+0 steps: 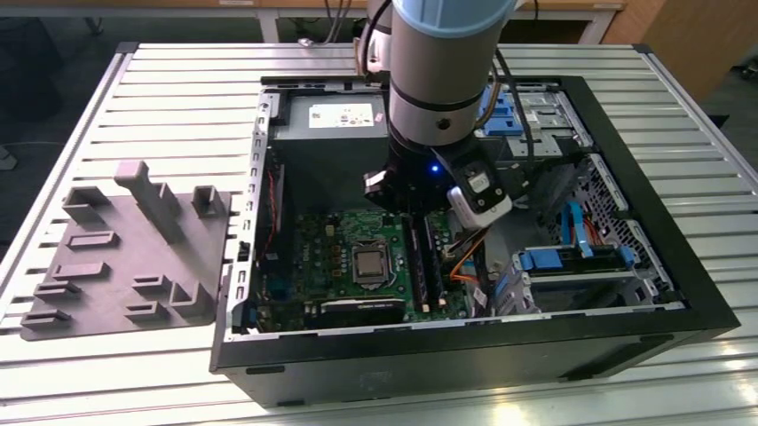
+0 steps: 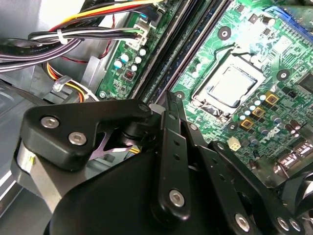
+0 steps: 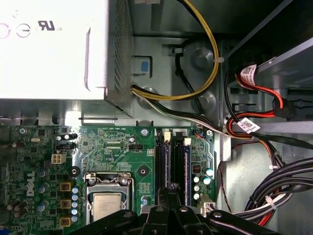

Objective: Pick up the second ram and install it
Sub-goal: 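Press down the second ram until it locks into place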

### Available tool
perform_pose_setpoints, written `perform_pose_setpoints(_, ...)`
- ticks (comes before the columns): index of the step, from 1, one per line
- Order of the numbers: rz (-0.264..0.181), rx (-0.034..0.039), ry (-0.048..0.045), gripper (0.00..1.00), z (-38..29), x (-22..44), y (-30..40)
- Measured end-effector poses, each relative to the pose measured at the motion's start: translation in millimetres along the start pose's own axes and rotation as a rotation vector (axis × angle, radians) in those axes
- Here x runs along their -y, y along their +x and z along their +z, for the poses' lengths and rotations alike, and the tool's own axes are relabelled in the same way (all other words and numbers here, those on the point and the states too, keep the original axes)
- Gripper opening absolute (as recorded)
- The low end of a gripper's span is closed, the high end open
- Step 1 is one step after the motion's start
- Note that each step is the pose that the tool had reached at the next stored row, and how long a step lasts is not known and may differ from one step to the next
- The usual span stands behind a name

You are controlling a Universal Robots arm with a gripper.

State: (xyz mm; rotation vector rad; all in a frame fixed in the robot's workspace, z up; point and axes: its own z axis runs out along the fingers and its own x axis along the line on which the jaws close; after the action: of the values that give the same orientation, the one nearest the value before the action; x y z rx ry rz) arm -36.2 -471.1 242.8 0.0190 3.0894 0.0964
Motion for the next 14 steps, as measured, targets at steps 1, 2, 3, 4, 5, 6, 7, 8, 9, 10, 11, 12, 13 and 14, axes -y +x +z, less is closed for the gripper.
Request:
perform_pose_setpoints(1,0.000,0.0000,0.0000,0.11,0.0,-0.1,0.0)
perform_pose_setpoints(2,0.000,0.0000,0.0000,0.11,0.0,-0.3,0.0)
perform_pose_setpoints(3,0.000,0.0000,0.0000,0.11,0.0,-0.5,0.0)
perform_pose_setpoints(4,0.000,0.0000,0.0001,0.11,0.0,-1.1,0.2)
perform_pose_setpoints(5,0.000,0.0000,0.0000,0.11,0.1,-1.6,0.2)
perform_pose_setpoints(6,0.000,0.0000,0.0000,0.11,0.1,-1.8,0.2)
perform_pose_setpoints(7,0.000,0.0000,0.0001,0.11,0.1,-2.0,0.2)
perform_pose_setpoints(8,0.000,0.0000,0.0000,0.11,0.1,-2.2,0.2)
perform_pose_setpoints(9,0.000,0.0000,0.0000,0.11,0.1,-2.5,0.3)
perform_pose_setpoints(10,0.000,0.0000,0.0001,0.11,0.1,-2.8,0.3)
perform_pose_setpoints(11,0.000,0.0000,0.0000,0.11,0.2,-3.1,0.3)
perform_pose_setpoints(12,0.000,0.0000,0.0000,0.11,0.2,-3.4,0.3)
perform_pose_setpoints(13,0.000,0.0000,0.0000,0.11,0.2,-3.7,0.3)
perform_pose_setpoints(14,0.000,0.0000,0.0000,0.11,0.2,-4.0,0.3)
